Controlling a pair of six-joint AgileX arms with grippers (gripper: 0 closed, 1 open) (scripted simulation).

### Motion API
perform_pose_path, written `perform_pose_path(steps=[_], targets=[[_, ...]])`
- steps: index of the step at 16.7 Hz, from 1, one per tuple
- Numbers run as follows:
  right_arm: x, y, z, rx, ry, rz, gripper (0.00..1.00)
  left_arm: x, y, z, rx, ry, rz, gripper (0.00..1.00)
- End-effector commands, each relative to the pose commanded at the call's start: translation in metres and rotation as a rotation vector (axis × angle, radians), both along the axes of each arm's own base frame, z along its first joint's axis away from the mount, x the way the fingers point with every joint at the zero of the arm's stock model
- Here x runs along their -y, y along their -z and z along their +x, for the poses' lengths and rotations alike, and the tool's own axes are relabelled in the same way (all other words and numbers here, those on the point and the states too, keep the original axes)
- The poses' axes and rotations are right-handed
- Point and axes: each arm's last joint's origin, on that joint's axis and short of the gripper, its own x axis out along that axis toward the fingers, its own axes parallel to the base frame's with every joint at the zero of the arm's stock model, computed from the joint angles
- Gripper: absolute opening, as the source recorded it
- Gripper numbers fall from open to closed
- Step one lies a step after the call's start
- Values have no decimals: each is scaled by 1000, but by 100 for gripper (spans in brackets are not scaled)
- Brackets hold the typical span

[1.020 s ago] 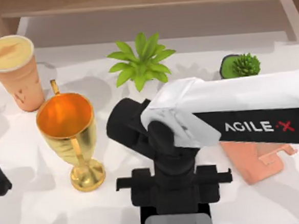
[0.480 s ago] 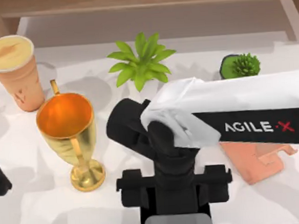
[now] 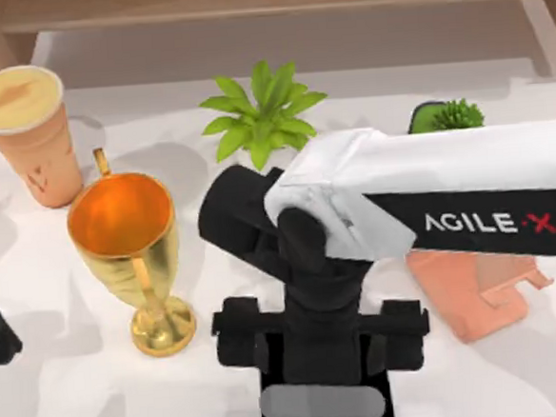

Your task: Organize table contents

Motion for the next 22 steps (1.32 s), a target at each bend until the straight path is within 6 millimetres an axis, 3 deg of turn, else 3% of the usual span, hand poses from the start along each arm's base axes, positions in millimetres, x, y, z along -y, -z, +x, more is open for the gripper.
perform_pose_path(steps=[5, 9, 16, 19, 22], targets=[[7, -41, 29, -23, 334, 136, 100, 0, 0, 0, 0, 0, 0, 100], [31, -80, 64, -89, 751, 261, 100, 0, 0, 0, 0, 0, 0, 100], [112, -123, 112, -252, 1544, 376, 100, 0, 0, 0, 0, 0, 0, 100], [155, -127, 127, -303, 1827, 375, 100, 0, 0, 0, 0, 0, 0, 100], [212, -121, 143, -330, 2112, 349, 100, 0, 0, 0, 0, 0, 0, 100]])
